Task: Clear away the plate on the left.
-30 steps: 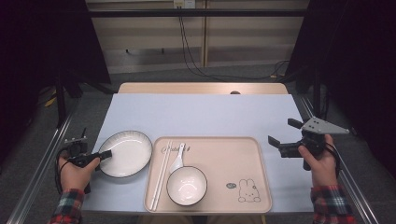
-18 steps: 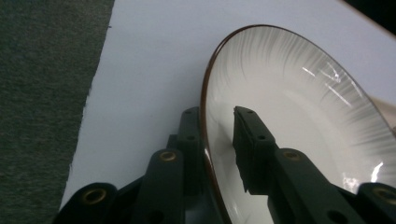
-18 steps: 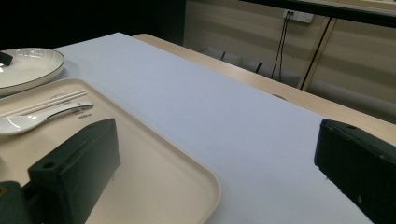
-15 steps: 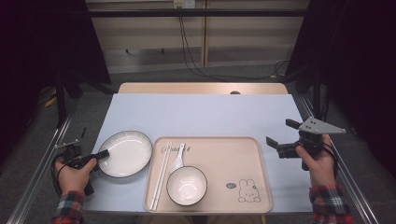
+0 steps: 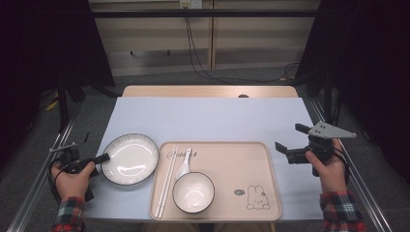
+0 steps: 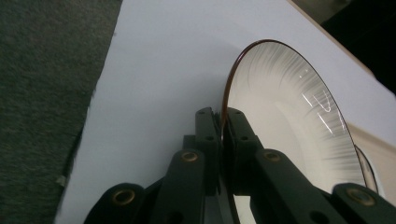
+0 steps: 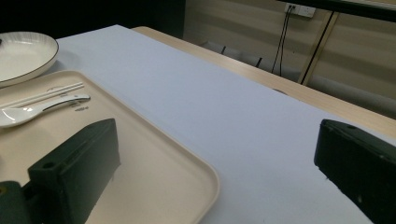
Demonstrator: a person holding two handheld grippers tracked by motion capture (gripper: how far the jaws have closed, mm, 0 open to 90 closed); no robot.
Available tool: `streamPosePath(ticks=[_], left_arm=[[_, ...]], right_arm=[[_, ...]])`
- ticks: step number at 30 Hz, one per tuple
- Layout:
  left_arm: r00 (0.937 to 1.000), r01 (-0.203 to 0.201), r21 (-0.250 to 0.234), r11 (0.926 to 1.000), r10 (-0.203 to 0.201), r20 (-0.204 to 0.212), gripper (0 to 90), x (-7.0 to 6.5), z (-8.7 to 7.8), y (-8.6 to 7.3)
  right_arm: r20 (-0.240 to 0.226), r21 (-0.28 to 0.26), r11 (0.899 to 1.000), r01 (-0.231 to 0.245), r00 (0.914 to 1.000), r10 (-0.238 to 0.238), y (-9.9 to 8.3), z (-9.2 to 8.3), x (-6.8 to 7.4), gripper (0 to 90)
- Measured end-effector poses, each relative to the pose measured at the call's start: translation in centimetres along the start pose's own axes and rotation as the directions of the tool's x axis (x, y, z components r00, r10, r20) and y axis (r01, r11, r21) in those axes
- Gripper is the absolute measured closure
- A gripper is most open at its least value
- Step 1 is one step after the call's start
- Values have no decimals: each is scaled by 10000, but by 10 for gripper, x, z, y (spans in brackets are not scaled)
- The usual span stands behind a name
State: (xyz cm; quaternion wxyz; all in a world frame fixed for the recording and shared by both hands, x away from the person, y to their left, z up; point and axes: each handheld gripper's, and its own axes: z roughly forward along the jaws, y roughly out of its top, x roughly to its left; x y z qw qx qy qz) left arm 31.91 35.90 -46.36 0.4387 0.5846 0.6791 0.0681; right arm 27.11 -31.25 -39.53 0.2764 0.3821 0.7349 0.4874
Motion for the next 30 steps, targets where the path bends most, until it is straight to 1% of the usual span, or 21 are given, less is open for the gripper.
streamPosePath(ticks=[1, 2, 3, 4, 5, 7, 9, 10, 15, 16, 17, 19, 20, 21, 22, 23, 24, 25, 26, 28, 30], left_arm=[[9999, -105, 50, 9999, 105, 39, 859, -2, -2, 2], [9996, -254, 41, 9997, 254, -117, 859, -6, -3, 5], [9973, -671, 147, 9976, 675, -295, 859, -9, -5, 8], [9971, -714, 7, 9974, 714, -275, 859, -14, -6, 11], [9951, -943, 141, 9954, 946, -270, 858, -16, -7, 15], [9934, -1104, 197, 9937, 1110, -289, 857, -22, -9, 19], [9889, -1414, 378, 9892, 1429, -397, 856, -27, -9, 26], [9887, -1429, 451, 9887, 1447, -383, 856, -29, -10, 28], [9785, -1983, 659, 9779, 2015, -450, 853, -41, -10, 40], [9797, -1911, 653, 9794, 1944, -487, 853, -43, -9, 41], [9784, -1975, 764, 9773, 2014, -472, 853, -44, -9, 43], [9792, -1963, 656, 9783, 1991, -382, 853, -49, -8, 45], [9772, -2057, 755, 9757, 2089, -374, 854, -49, -9, 47], [9788, -2004, 645, 9776, 2026, -288, 853, -52, -9, 48], [9765, -2118, 655, 9751, 2139, -278, 853, -53, -9, 49], [9789, -2014, 553, 9779, 2029, -233, 853, -55, -9, 50], [9788, -2026, 552, 9777, 2039, -196, 853, -57, -9, 52], [9748, -2201, 639, 9734, 2219, -228, 853, -59, -10, 54], [9750, -2197, 612, 9736, 2213, -214, 853, -62, -10, 56], [9720, -2330, 588, 9707, 2345, -183, 853, -66, -10, 58], [9724, -2316, 524, 9714, 2327, -156, 853, -71, -9, 60]], right_arm=[[31, 60, 10000, 9, 10000, -9, 0, 0, 0, 0], [-23, 55, 10000, 11, 10000, -11, -1, 1, 0, 0], [-37, 57, 10000, 39, 10000, -39, 0, 1, 1, 0], [-119, 65, 10000, 64, 9999, -63, 0, 2, 1, 0], [-78, 74, 10000, 58, 10000, -58, 0, 3, 2, 0], [-150, 110, 9999, 94, 9998, -93, 0, 4, 2, 0], [-203, 187, 9997, 160, 9997, -156, -1, 5, 3, 0], [-188, 217, 9995, 210, 9996, -206, -1, 7, 4, 0], [-342, 471, 9975, 535, 9981, -519, -2, 12, 7, 0], [-403, 469, 9972, 587, 9976, -568, -2, 14, 8, 0], [-422, 495, 9972, 555, 9977, -534, -2, 15, 8, 0], [-484, 490, 9970, 597, 9972, -574, -2, 17, 9, 0], [-530, 514, 9968, 605, 9969, -578, -2, 17, 9, 0], [-516, 516, 9965, 654, 9967, -627, -2, 18, 9, 0], [-570, 525, 9966, 634, 9965, -604, -2, 20, 9, 0], [-615, 543, 9966, 626, 9963, -593, -2, 21, 9, 0], [-643, 509, 9965, 666, 9959, -632, -2, 22, 10, 0], [-699, 513, 9965, 653, 9956, -617, -2, 23, 10, 0], [-711, 525, 9962, 693, 9953, -655, -2, 25, 11, 0], [-798, 523, 9962, 699, 9947, -656, -2, 28, 12, 0], [-798, 527, 9957, 759, 9942, -716, -1, 32, 13, 0]])
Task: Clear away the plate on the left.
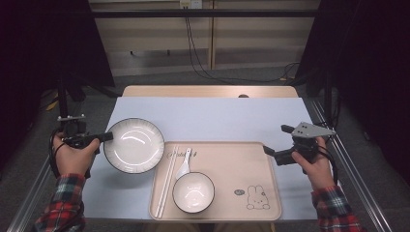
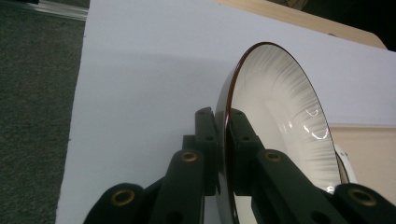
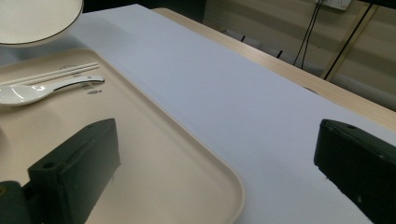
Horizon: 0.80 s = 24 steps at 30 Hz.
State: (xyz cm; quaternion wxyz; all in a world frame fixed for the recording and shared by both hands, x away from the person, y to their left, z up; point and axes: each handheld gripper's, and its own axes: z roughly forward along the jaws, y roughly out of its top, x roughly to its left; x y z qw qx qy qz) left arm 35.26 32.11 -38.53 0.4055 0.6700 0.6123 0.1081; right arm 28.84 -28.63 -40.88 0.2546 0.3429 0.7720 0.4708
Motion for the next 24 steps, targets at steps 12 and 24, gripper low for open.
streamPosePath(ticks=[12, 24], left_arm=[[9962, -136, -105, 9999, 144, 856, 852, -33, 13, 18], [9800, -923, -45, 9957, 917, 1766, 851, -88, 41, 28]], right_arm=[[-880, -824, 9960, -337, 9958, 264, 17, 28, 10, 0], [-1259, -1257, 9868, -1017, 9883, 858, 39, 46, 15, 2]])
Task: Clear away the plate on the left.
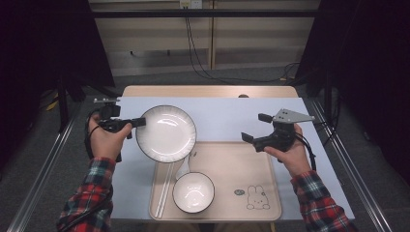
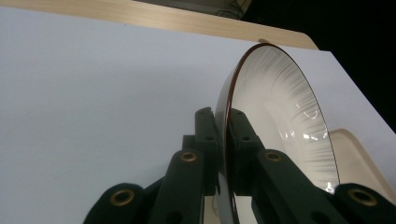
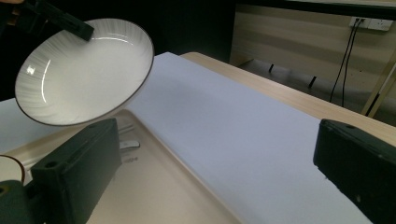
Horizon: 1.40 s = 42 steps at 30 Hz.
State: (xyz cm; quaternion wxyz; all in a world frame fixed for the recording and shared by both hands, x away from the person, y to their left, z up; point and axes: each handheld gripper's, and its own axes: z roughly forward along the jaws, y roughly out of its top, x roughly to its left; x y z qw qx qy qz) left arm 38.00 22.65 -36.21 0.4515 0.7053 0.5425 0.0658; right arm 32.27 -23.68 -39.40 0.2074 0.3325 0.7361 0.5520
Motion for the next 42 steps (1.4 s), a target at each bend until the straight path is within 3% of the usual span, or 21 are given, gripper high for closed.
streamPosePath(ticks=[8, 12, 15, 17, 25, 30, 32, 34, 37, 40, 42], left_arm=[[9970, -500, 129, 9987, 491, 600, 850, -34, 22, 8], [9935, -686, 173, 9975, 668, 921, 849, -49, 30, 9], [9893, -877, 168, 9960, 851, 1184, 849, -62, 36, 9], [9871, -931, 159, 9955, 902, 1322, 849, -69, 38, 8], [9768, -1251, 244, 9918, 1188, 1784, 848, -89, 45, 7], [9705, -1298, 201, 9913, 1229, 2074, 847, -98, 48, 5], [9683, -1268, 188, 9918, 1196, 2194, 847, -100, 49, 5], [9682, -1226, 160, 9923, 1161, 2215, 847, -102, 49, 5], [9644, -1404, 74, 9901, 1351, 2273, 844, -107, 49, 4], [9581, -1604, 36, 9870, 1548, 2409, 841, -113, 49, 4], [9549, -1719, 18, 9851, 1662, 2460, 840, -115, 48, 4]], right_arm=[[-262, 167, 9986, -508, 9983, 512, -2, 10, -1, 25], [-471, 128, 9960, -879, 9950, 884, -3, 15, -2, 56], [-529, 284, 9965, -782, 9954, 797, -1, 18, 1, 64], [-762, 256, 9949, -978, 9921, 995, -1, 21, 2, 84], [-1033, 735, 9862, -1481, 9825, 1553, -6, 29, -2, 160], [-1366, 985, 9830, -1551, 9763, 1677, -9, 36, 0, 229], [-1361, 1074, 9846, -1377, 9790, 1517, -9, 37, 1, 281], [-1623, 1165, 9817, -1505, 9723, 1683, -9, 37, 2, 341], [-1818, 1066, 9835, -1460, 9696, 1637, -9, 37, 3, 406], [-2356, 1157, 9766, -1812, 9502, 2042, -8, 39, 7, 464], [-2413, 1363, 9709, -1971, 9439, 2255, -7, 39, 10, 453]])
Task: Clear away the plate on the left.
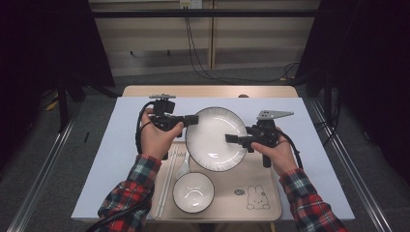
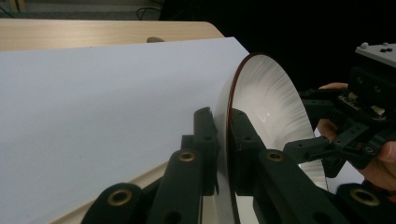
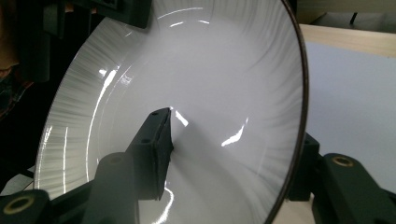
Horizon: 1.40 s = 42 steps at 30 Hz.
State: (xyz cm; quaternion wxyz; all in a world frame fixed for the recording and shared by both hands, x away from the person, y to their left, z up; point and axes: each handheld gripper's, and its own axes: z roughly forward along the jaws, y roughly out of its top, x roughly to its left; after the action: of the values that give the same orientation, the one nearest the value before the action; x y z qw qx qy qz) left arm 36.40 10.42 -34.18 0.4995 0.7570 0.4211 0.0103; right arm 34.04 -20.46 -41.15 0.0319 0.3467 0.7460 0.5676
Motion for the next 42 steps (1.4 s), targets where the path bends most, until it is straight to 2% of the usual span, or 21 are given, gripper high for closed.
streamPosePath(ticks=[4, 6, 8, 10, 12, 17, 25, 27, 31, 37, 39, 41, 42], left_arm=[[9998, -81, -31, 10000, 81, 160, 839, 0, 1, -1], [9989, -200, -97, 9998, 203, 416, 840, 1, 2, -2], [9984, -190, -86, 9998, 194, 529, 834, 2, 2, -4], [9973, -333, -39, 9994, 335, 661, 829, 1, 3, -5], [9965, -392, -4, 9992, 392, 738, 810, 2, 5, -6], [9937, -472, -39, 9989, 474, 1014, 800, 2, 6, -7], [9939, -892, 137, 9959, 881, 666, 797, 7, 10, -11], [9939, -867, 48, 9962, 861, 687, 796, 8, 11, -12], [9940, -800, -148, 9967, 809, 738, 791, 11, 12, -13], [9959, -685, -342, 9971, 704, 575, 786, 15, 11, -14], [9955, -809, -413, 9959, 828, 470, 707, 17, 9, -16], [9951, -792, -460, 9958, 817, 552, 649, 18, 8, -19], [9948, -917, -490, 9946, 938, 410, 606, 19, 7, -20]], right_arm=[[-71, 166, 9990, -412, 9991, 413, 2, -3, 1, 482], [-171, 330, 9973, -663, 9976, 668, 3, -5, 1, 534], [-455, 168, 9884, -1512, 9874, 1518, 4, -12, -4, 648], [-677, -87, 9822, -1878, 9801, 1868, 6, -19, -5, 722], [-698, -343, 9774, -2084, 9761, 2057, 9, -26, -3, 792], [-205, -218, 9851, -1706, 9852, 1702, 18, -35, 6, 805], [660, -28, 9955, -947, 9933, 946, 23, -33, 15, 808], [948, -10, 9972, -754, 9927, 751, 26, -33, 19, 809], [1245, -34, 9981, -613, 9903, 612, 29, -32, 24, 809], [1557, -57, 9979, -650, 9856, 651, 32, -32, 25, 809], [1710, -68, 9980, -636, 9832, 638, 32, -34, 24, 809], [1726, -52, 9964, -843, 9814, 839, 32, -36, 21, 809], [1772, -81, 9962, -862, 9804, 863, 31, -37, 20, 808]])
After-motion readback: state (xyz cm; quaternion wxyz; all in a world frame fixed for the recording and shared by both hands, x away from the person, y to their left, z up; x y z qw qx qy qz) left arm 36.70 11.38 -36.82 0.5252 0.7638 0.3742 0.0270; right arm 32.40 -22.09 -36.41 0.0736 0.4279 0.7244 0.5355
